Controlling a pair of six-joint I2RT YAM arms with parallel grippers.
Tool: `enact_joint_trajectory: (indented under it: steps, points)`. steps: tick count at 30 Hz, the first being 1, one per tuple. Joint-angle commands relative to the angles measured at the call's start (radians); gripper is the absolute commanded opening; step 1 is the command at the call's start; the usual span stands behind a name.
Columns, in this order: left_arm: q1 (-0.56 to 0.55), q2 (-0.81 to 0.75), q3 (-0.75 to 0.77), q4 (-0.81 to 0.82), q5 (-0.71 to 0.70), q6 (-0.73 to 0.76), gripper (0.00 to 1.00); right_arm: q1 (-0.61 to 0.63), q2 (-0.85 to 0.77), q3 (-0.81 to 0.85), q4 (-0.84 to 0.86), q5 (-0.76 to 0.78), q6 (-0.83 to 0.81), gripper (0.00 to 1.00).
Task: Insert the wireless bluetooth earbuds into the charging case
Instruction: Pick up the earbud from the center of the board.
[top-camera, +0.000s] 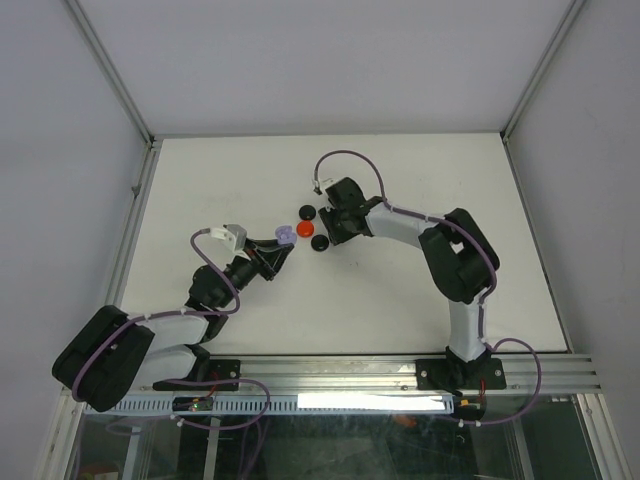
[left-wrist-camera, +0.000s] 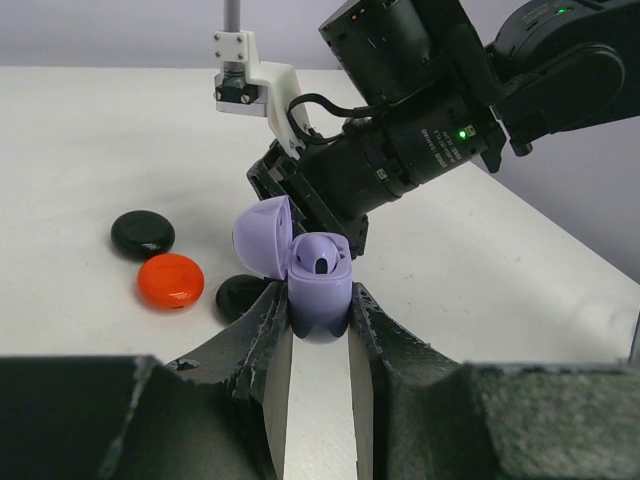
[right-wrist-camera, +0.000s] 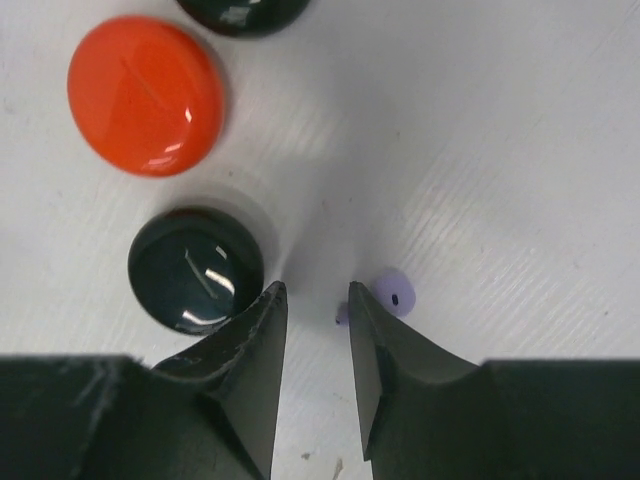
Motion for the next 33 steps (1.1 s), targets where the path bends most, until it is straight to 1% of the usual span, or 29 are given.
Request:
enact_joint_trajectory:
  steps: [1,5,9,13,15,19,24,33]
  points:
    - [0.009,0.012,0.028,0.060,0.034,0.003,0.00,0.015,-0.078,-0.008,-0.118,-0.044,-0.037,0.34]
    - [0.010,0.013,0.033,0.061,0.041,0.003,0.00,0.015,-0.101,-0.009,-0.162,-0.035,-0.041,0.34]
    - [0.009,0.001,0.031,0.045,0.029,0.016,0.00,0.015,-0.168,-0.012,-0.151,-0.063,-0.031,0.34]
    - [0.009,-0.013,0.032,0.027,0.021,0.022,0.00,0.012,-0.189,0.039,-0.184,-0.003,-0.029,0.35]
    - [0.010,-0.017,0.033,0.022,0.017,0.023,0.00,0.004,-0.170,0.066,-0.192,0.025,-0.025,0.35]
    - [0.010,-0.031,0.028,0.020,0.014,0.023,0.00,-0.011,-0.081,0.144,-0.240,0.057,-0.019,0.36]
    - [0.009,-0.070,0.034,-0.042,0.016,0.040,0.00,-0.023,-0.020,0.175,-0.235,0.073,-0.013,0.37]
    - [0.009,-0.017,0.037,0.013,0.071,0.022,0.00,-0.036,0.053,0.202,-0.241,0.064,-0.025,0.38]
